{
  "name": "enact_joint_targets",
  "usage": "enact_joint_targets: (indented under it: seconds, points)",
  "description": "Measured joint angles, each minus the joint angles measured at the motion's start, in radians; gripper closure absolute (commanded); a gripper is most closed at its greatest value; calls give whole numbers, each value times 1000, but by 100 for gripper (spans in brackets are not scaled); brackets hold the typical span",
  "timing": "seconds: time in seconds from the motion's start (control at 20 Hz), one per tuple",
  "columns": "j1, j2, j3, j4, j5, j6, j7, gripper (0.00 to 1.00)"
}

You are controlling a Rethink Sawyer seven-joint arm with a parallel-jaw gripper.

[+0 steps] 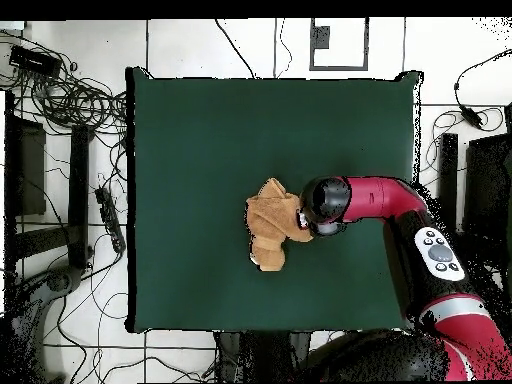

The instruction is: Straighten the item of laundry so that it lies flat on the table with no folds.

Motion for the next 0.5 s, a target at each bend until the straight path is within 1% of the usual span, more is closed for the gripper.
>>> enact_joint_targets:
  seconds: [0.2, 0.5]
  points:
    - [-21, -42, 12, 51, 4, -35, 0, 100]
    - [-42, -112, 34, 111, 7, -43, 0, 100]
